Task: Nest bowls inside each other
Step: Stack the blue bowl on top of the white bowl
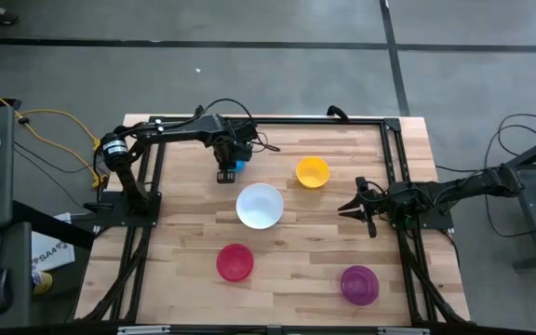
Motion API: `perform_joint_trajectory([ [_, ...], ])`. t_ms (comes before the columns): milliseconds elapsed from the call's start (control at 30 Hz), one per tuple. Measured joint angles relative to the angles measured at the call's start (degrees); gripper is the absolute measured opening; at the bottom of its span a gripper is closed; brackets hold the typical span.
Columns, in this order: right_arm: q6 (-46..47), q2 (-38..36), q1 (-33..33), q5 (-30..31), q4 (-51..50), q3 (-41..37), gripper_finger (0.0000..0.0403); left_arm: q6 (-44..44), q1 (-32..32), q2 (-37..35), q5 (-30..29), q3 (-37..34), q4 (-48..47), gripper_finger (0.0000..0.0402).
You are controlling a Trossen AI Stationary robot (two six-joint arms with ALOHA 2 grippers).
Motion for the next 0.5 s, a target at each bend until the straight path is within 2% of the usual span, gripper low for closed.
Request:
perform_joint_trajectory([
  [200,0.00,0.00,-0.01,0.01,0.01,0.00,0.0057,-0.16,-2.51,0.00,-2.06,4.27,-2.77,0.0000],
  [500,0.00,0.00,0.00,0.01,0.00,0.00,0.0057,-3.09,-7.29,-0.04,-3.20,6.97,-4.53,0.0000],
])
